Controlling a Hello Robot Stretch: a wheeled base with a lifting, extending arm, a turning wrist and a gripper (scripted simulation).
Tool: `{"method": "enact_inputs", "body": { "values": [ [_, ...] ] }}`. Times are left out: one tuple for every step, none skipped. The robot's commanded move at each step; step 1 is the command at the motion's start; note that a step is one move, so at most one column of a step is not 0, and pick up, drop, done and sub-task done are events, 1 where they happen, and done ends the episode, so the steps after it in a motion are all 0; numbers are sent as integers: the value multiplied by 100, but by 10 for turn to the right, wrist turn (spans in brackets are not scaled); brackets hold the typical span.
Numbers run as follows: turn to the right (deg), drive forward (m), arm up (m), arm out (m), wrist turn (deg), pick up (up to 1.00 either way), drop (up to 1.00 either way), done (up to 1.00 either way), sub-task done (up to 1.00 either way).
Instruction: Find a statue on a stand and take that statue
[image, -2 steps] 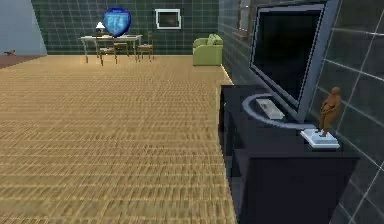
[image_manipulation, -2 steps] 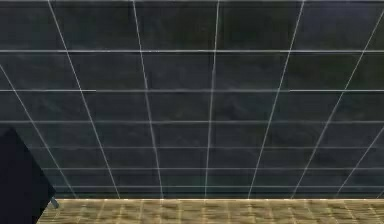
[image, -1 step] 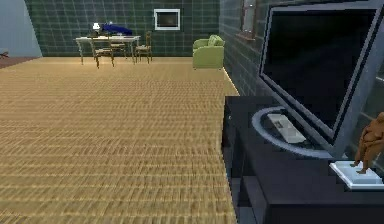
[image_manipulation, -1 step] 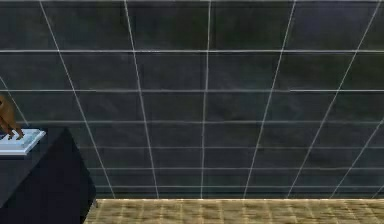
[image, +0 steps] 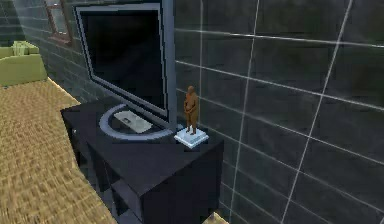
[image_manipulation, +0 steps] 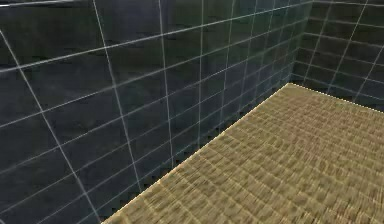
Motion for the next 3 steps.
{"method": "enact_inputs", "body": {
  "values": [
    [0, 20, 0, 0, 0, 0, 0, 0, 0],
    [-450, 0, 0, 0, 0, 0, 0, 0, 0],
    [-390, 0, 0, 0, 0, 0, 0, 0, 0]
  ]
}}
